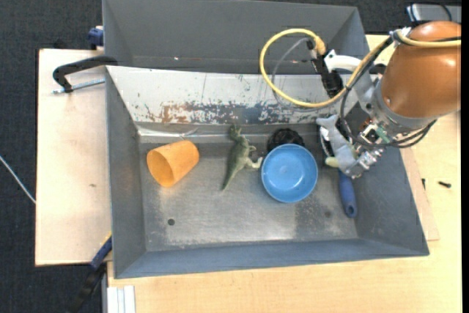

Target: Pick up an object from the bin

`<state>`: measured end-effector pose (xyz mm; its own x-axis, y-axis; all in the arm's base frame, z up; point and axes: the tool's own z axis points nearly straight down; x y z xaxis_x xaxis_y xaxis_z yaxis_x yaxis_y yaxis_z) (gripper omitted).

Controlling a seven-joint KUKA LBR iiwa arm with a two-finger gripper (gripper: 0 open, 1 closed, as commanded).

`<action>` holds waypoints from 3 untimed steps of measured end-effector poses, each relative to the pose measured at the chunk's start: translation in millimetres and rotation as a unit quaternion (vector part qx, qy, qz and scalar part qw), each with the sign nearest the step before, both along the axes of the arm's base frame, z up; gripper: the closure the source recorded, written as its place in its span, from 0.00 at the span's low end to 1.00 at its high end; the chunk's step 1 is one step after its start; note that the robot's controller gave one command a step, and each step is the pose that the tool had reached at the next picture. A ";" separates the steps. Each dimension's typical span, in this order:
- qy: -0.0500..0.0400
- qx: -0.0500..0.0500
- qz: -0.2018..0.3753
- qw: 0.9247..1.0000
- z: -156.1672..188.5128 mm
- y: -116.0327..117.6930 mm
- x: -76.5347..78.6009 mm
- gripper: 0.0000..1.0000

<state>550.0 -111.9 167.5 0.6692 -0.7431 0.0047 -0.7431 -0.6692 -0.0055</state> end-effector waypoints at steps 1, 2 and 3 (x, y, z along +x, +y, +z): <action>0.007 0.002 0.001 1.000 -79.6 60.7 -18.9 1.00; 0.004 0.001 0.002 1.000 -74.6 65.0 -14.7 1.00; 0.003 0.001 0.082 0.997 -47.5 88.6 -28.1 1.00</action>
Offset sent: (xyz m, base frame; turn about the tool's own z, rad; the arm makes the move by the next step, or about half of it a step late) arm -0.0173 0.0545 -0.0768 0.0036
